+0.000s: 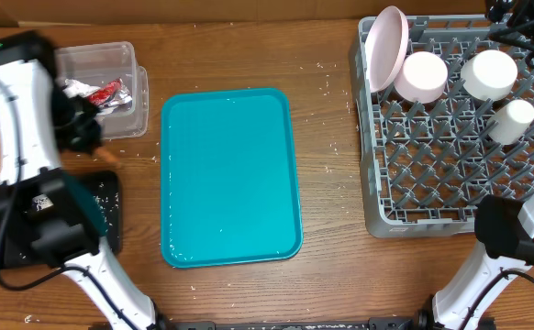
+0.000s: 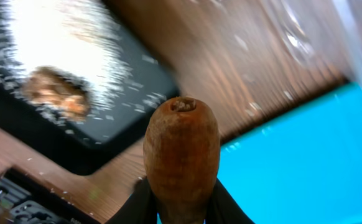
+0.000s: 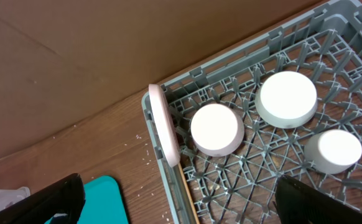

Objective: Sort waste into correct bins and load items into the dishwasher
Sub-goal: 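Carry the carrot scrap left and release it onto the black tray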

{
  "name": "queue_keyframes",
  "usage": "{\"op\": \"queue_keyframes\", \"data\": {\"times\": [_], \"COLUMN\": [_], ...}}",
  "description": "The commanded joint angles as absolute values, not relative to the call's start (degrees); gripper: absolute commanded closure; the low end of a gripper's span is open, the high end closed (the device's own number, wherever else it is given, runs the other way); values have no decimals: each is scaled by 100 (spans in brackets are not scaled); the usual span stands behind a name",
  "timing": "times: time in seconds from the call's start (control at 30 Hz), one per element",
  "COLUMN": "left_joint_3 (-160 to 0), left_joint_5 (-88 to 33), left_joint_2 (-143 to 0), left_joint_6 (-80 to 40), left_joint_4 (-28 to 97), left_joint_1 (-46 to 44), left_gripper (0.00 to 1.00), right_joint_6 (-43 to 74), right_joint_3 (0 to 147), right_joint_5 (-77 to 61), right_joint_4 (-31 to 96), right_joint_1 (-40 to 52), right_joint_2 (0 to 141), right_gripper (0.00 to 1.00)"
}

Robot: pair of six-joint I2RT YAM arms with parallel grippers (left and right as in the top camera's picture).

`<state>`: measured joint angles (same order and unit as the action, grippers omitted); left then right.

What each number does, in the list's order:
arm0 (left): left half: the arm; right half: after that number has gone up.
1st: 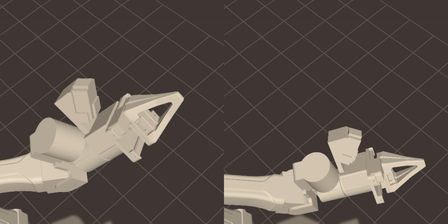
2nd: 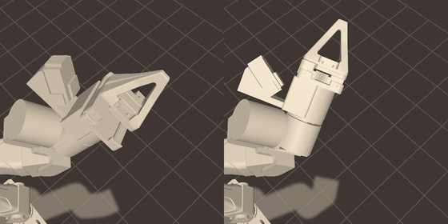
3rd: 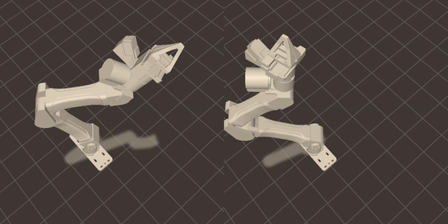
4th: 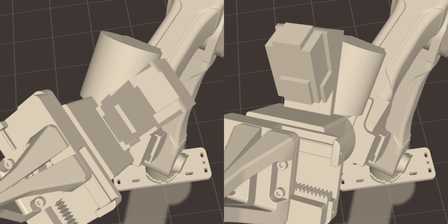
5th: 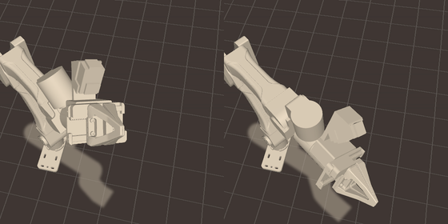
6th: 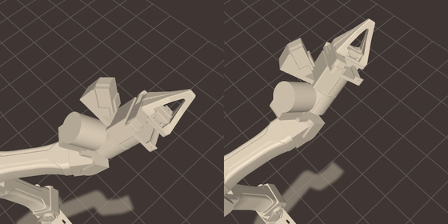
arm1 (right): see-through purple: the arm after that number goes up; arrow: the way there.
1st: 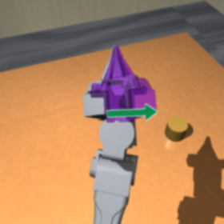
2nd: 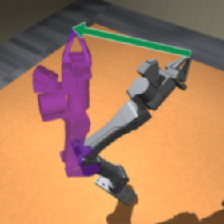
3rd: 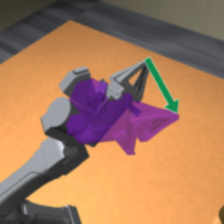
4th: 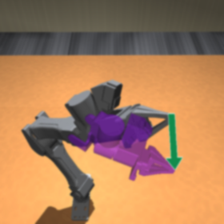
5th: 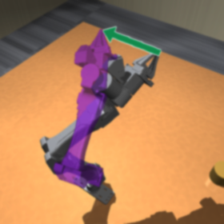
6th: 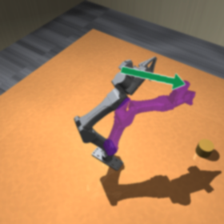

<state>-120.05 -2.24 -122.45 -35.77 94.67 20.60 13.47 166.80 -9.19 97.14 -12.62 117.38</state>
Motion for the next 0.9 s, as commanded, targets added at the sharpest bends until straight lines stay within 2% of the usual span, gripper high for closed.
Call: {"op": "queue_keyframes", "data": {"times": [0.0,0.17,0.33,0.63,0.87], "left_joint_3": [-12112,-12084,-11688,-10300,-10051], "left_joint_5": [-130,36,189,191,357], "left_joint_2": [-11987,-11987,-11987,-11987,-11987], "left_joint_6": [-3688,-3688,-3697,-4141,-4213], "left_joint_4": [9513,9474,9052,8123,7693], "left_joint_1": [2803,3511,3795,3835,3835], "left_gripper": [83,82,82,82,79], "right_joint_6": [1323,1326,1326,1326,1326], "right_joint_3": [16722,16722,16722,16722,16722], "right_joint_5": [-952,-952,-952,-952,-952], "right_joint_4": [9703,9703,9703,9703,9703], "right_joint_1": [-1262,-1262,-1262,-1262,-1262], "right_joint_2": [11627,11627,11627,11627,11627], "right_gripper": [0,0,0,0,0]}}
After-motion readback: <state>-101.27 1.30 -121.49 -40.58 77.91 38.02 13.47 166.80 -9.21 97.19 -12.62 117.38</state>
